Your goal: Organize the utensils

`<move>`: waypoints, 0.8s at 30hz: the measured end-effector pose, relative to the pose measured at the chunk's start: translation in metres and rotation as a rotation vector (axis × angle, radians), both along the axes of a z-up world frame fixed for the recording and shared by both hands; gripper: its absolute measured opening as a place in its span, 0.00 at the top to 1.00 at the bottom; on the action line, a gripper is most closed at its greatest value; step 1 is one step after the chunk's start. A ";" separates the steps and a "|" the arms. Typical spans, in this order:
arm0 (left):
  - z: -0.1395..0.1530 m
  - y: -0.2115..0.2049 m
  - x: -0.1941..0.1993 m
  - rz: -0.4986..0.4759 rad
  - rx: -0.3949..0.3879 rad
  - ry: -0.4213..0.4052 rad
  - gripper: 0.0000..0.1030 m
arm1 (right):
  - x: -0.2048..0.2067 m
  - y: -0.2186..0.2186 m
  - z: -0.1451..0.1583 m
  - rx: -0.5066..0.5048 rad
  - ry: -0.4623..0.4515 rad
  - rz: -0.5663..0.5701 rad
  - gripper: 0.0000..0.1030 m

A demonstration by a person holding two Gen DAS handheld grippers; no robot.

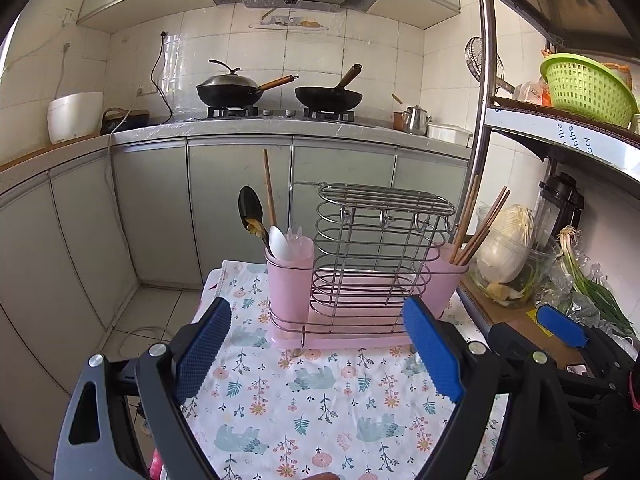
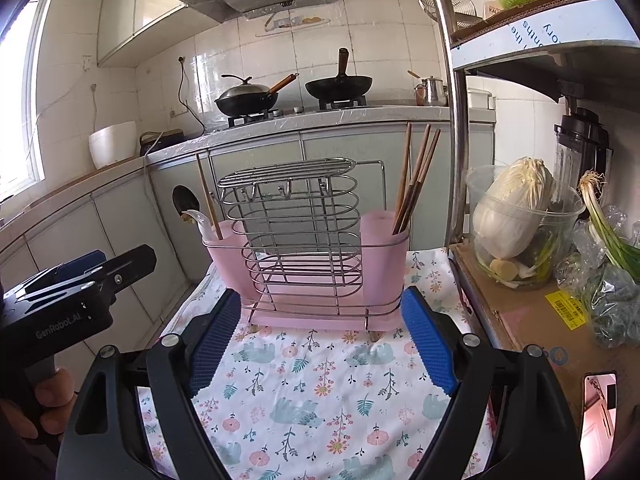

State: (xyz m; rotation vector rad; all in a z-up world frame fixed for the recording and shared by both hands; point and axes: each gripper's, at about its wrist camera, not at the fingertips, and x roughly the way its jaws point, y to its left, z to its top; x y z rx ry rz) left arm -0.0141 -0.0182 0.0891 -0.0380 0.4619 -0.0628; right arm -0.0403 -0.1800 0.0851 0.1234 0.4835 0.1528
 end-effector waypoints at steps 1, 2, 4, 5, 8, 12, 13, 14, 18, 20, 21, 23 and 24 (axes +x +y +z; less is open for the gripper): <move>0.000 0.000 -0.001 -0.001 0.001 -0.002 0.16 | -0.001 0.000 0.001 -0.002 -0.003 -0.001 0.19; 0.001 -0.001 -0.002 -0.001 0.001 -0.003 0.16 | -0.002 0.000 0.001 -0.002 -0.005 -0.002 0.19; 0.002 -0.001 -0.003 -0.003 0.000 -0.005 0.16 | -0.003 -0.001 0.001 -0.001 -0.006 -0.003 0.19; 0.002 -0.002 -0.004 -0.004 0.002 -0.006 0.16 | -0.004 -0.001 0.002 -0.001 -0.007 -0.003 0.19; 0.003 -0.004 -0.006 -0.005 0.006 -0.011 0.16 | -0.005 0.000 0.002 -0.003 -0.009 -0.001 0.19; 0.005 -0.005 -0.008 -0.005 0.005 -0.017 0.16 | -0.007 0.001 0.004 -0.010 -0.017 0.000 0.19; 0.004 -0.004 -0.009 -0.006 0.004 -0.018 0.16 | -0.007 0.001 0.004 -0.012 -0.019 0.000 0.19; 0.005 -0.004 -0.010 -0.005 0.004 -0.019 0.16 | -0.007 0.001 0.005 -0.014 -0.021 -0.001 0.19; 0.005 -0.004 -0.013 -0.005 0.003 -0.022 0.16 | -0.010 0.002 0.006 -0.015 -0.025 -0.003 0.19; 0.006 -0.004 -0.013 -0.006 0.006 -0.023 0.16 | -0.010 0.002 0.006 -0.017 -0.025 -0.003 0.19; 0.006 -0.005 -0.014 -0.006 0.006 -0.024 0.16 | -0.010 0.002 0.005 -0.017 -0.026 -0.004 0.19; 0.007 -0.005 -0.014 -0.007 0.006 -0.026 0.16 | -0.011 0.002 0.006 -0.016 -0.027 -0.004 0.19; 0.007 -0.005 -0.015 -0.007 0.007 -0.027 0.16 | -0.011 0.002 0.006 -0.017 -0.028 -0.005 0.19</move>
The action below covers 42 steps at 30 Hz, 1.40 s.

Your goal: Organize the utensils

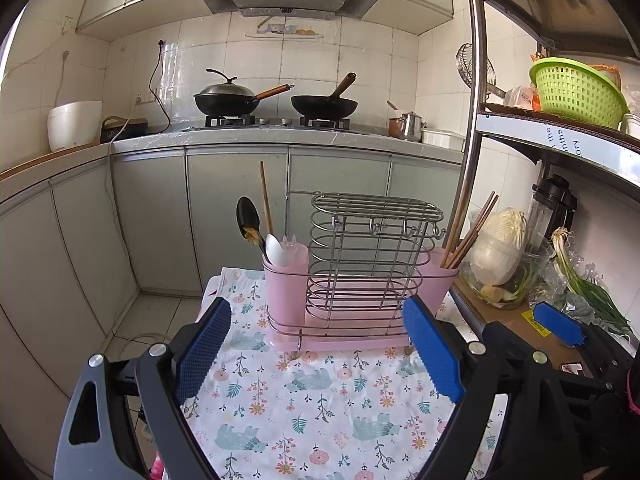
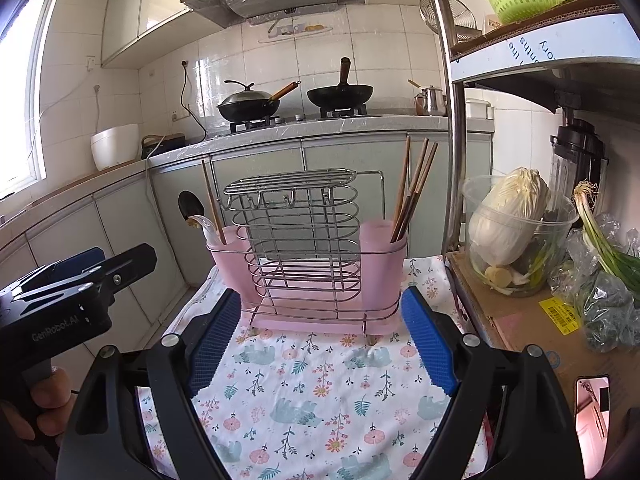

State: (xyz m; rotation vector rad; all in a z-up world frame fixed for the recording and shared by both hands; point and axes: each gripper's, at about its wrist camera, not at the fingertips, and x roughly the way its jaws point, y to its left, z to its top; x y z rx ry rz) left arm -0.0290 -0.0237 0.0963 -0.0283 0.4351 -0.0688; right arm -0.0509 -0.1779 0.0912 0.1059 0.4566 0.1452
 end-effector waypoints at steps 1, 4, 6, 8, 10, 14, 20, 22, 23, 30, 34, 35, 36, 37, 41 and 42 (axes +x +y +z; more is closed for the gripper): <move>0.000 -0.001 0.000 0.001 0.001 -0.001 0.16 | 0.000 0.000 0.000 0.000 -0.001 0.000 0.19; 0.000 -0.001 -0.001 0.001 0.001 0.000 0.16 | 0.000 0.000 0.000 0.000 -0.002 -0.002 0.19; 0.000 -0.002 -0.001 0.002 0.003 -0.002 0.16 | 0.000 -0.001 0.001 0.000 -0.004 -0.003 0.19; 0.000 -0.002 -0.002 0.002 0.003 -0.003 0.16 | -0.001 -0.001 0.001 0.001 -0.005 -0.006 0.19; 0.000 -0.004 -0.002 0.002 0.003 -0.005 0.16 | -0.002 -0.001 0.001 0.002 -0.005 -0.008 0.19; 0.001 -0.004 -0.003 0.000 0.004 -0.004 0.16 | -0.003 -0.001 0.000 0.000 -0.003 -0.009 0.19; 0.003 -0.005 -0.006 -0.002 0.009 -0.008 0.17 | -0.003 -0.002 0.002 0.001 -0.007 -0.008 0.19; 0.003 -0.005 -0.005 -0.001 0.009 -0.008 0.17 | -0.004 -0.002 0.002 0.001 -0.007 -0.008 0.19; 0.003 -0.005 -0.005 -0.002 0.010 -0.008 0.17 | -0.004 -0.002 0.002 0.002 -0.008 -0.007 0.19; 0.005 -0.008 -0.007 -0.007 0.016 -0.010 0.18 | -0.005 -0.003 0.002 0.003 -0.008 -0.010 0.19; 0.006 -0.009 -0.007 -0.011 0.020 -0.012 0.18 | -0.005 -0.003 0.002 0.003 -0.008 -0.009 0.19; 0.006 -0.009 -0.007 -0.012 0.021 -0.011 0.18 | -0.005 -0.003 0.002 0.003 -0.008 -0.009 0.19; 0.006 -0.009 -0.007 -0.012 0.021 -0.011 0.18 | -0.005 -0.003 0.002 0.003 -0.008 -0.008 0.19; 0.006 -0.009 -0.007 -0.011 0.021 -0.012 0.18 | -0.005 -0.003 0.002 0.003 -0.008 -0.008 0.19; 0.006 -0.009 -0.007 -0.012 0.020 -0.012 0.18 | -0.005 -0.003 0.002 0.004 -0.007 -0.009 0.19; 0.006 -0.009 -0.007 -0.011 0.022 -0.012 0.18 | -0.005 -0.003 0.002 0.004 -0.007 -0.009 0.19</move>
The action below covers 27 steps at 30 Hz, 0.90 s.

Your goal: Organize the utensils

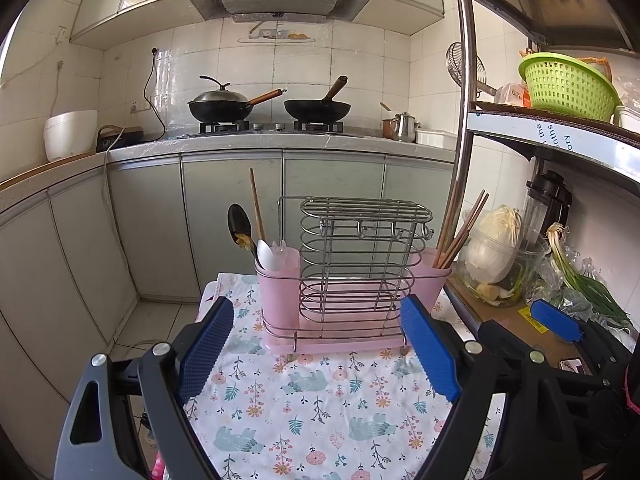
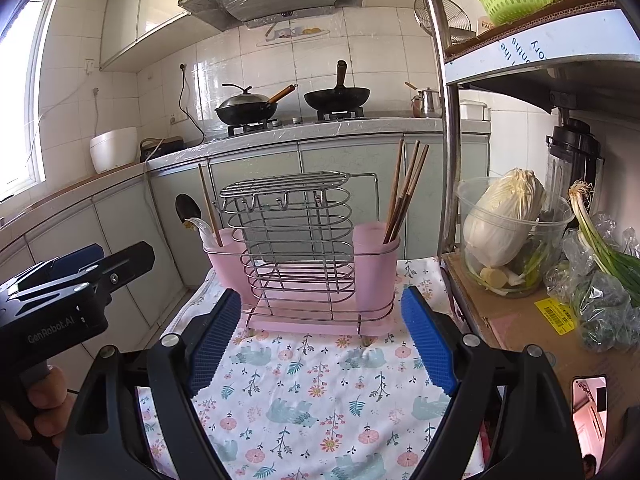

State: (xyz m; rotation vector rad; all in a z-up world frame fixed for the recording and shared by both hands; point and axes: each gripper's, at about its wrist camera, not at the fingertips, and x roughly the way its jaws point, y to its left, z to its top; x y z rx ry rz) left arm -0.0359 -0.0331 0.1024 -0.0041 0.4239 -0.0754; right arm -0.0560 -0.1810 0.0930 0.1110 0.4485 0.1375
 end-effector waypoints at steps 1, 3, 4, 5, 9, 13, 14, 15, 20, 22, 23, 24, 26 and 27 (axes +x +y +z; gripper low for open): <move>0.000 0.000 0.000 0.001 0.002 -0.001 0.18 | 0.000 0.000 0.000 0.000 0.000 0.000 0.19; -0.001 0.000 0.001 0.000 0.001 0.001 0.18 | 0.000 -0.001 0.000 0.000 0.002 -0.001 0.19; -0.001 0.000 0.001 -0.001 0.002 0.003 0.18 | 0.000 -0.001 0.000 -0.001 0.004 0.000 0.19; -0.001 0.000 0.001 -0.003 0.002 0.003 0.18 | 0.001 -0.002 -0.001 0.000 0.005 0.001 0.19; -0.003 -0.001 0.003 -0.007 0.004 0.008 0.18 | 0.003 -0.002 -0.003 -0.003 0.009 0.001 0.19; -0.005 0.000 0.007 -0.007 0.002 0.012 0.18 | 0.006 -0.003 -0.005 0.000 0.016 -0.001 0.19; -0.005 0.000 0.008 -0.005 0.000 0.013 0.18 | 0.007 -0.003 -0.006 0.000 0.019 -0.001 0.19; -0.006 0.000 0.009 -0.005 -0.001 0.012 0.19 | 0.007 -0.003 -0.006 0.000 0.021 -0.002 0.19; -0.010 -0.003 0.010 -0.016 0.008 0.008 0.20 | 0.011 -0.003 -0.010 0.000 0.034 -0.005 0.19; -0.010 -0.003 0.012 -0.012 0.012 0.007 0.20 | 0.012 -0.003 -0.011 -0.001 0.037 -0.006 0.19; -0.011 -0.003 0.013 -0.003 0.014 0.007 0.20 | 0.014 -0.003 -0.012 -0.001 0.041 -0.006 0.19; -0.012 -0.003 0.014 0.001 0.014 0.010 0.20 | 0.015 -0.003 -0.013 -0.001 0.044 -0.006 0.19; -0.014 -0.002 0.019 0.002 0.009 0.022 0.20 | 0.017 -0.004 -0.015 -0.002 0.050 -0.005 0.19; -0.015 -0.001 0.021 0.004 0.008 0.028 0.20 | 0.019 -0.004 -0.016 -0.002 0.055 -0.005 0.19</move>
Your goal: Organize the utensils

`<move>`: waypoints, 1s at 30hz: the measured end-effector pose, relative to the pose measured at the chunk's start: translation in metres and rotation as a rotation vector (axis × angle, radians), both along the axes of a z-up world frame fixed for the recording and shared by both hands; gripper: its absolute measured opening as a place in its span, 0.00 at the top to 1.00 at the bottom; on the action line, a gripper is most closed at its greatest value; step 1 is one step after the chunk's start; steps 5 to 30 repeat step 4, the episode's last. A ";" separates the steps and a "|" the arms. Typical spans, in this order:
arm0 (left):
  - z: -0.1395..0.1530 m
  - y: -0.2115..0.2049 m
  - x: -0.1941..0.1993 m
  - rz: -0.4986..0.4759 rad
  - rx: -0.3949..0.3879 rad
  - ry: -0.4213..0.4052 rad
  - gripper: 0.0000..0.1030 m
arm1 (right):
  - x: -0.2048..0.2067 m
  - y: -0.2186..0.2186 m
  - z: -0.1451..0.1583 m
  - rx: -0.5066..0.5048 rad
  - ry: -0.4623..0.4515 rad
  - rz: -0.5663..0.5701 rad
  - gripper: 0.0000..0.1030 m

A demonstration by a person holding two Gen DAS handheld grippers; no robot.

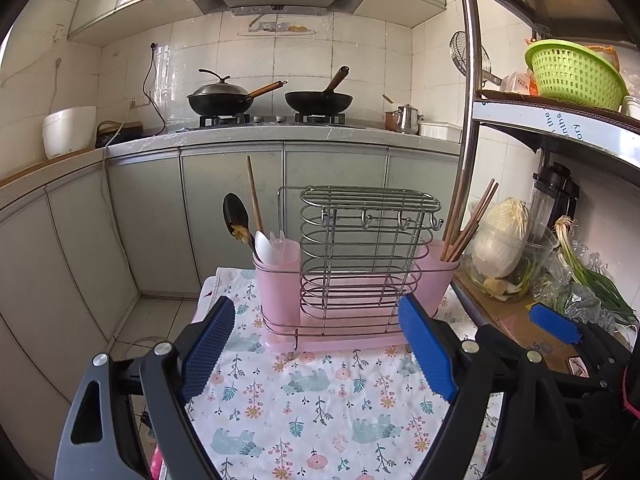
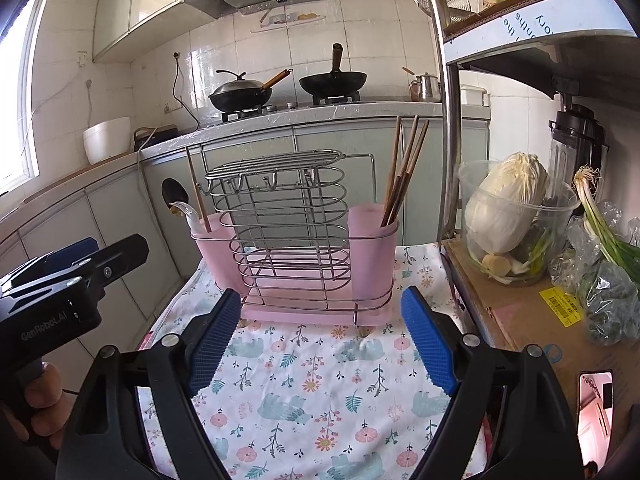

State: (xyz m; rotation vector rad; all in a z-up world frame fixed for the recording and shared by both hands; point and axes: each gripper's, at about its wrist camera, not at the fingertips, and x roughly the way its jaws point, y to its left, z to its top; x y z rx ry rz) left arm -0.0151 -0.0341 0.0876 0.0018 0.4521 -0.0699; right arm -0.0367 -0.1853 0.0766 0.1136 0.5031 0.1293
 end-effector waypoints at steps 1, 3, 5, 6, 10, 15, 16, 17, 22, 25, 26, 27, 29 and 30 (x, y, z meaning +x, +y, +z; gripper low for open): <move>-0.001 0.000 0.002 0.001 -0.001 0.005 0.20 | 0.001 0.001 -0.001 -0.001 0.004 0.000 0.19; -0.004 0.000 0.006 0.001 -0.003 0.017 0.20 | 0.004 0.001 -0.003 -0.002 0.011 0.000 0.19; -0.006 0.001 0.009 0.001 -0.004 0.022 0.20 | 0.006 0.001 -0.004 -0.003 0.015 0.001 0.19; -0.006 0.001 0.009 0.001 -0.004 0.022 0.20 | 0.006 0.001 -0.004 -0.003 0.015 0.001 0.19; -0.006 0.001 0.009 0.001 -0.004 0.022 0.20 | 0.006 0.001 -0.004 -0.003 0.015 0.001 0.19; -0.006 0.001 0.009 0.001 -0.004 0.022 0.20 | 0.006 0.001 -0.004 -0.003 0.015 0.001 0.19; -0.006 0.001 0.009 0.001 -0.004 0.022 0.20 | 0.006 0.001 -0.004 -0.003 0.015 0.001 0.19; -0.006 0.001 0.009 0.001 -0.004 0.022 0.20 | 0.006 0.001 -0.004 -0.003 0.015 0.001 0.19; -0.006 0.001 0.009 0.001 -0.004 0.022 0.20 | 0.006 0.001 -0.004 -0.003 0.015 0.001 0.19; -0.006 0.001 0.009 0.001 -0.004 0.022 0.20 | 0.006 0.001 -0.004 -0.003 0.015 0.001 0.19; -0.006 0.001 0.009 0.001 -0.004 0.022 0.20 | 0.006 0.001 -0.004 -0.003 0.015 0.001 0.19; -0.006 0.001 0.009 0.001 -0.004 0.022 0.20 | 0.006 0.001 -0.004 -0.003 0.015 0.001 0.19; -0.006 0.001 0.009 0.001 -0.004 0.022 0.20 | 0.006 0.001 -0.004 -0.003 0.015 0.001 0.19; -0.006 0.001 0.009 0.001 -0.004 0.022 0.20 | 0.006 0.001 -0.004 -0.003 0.015 0.001 0.19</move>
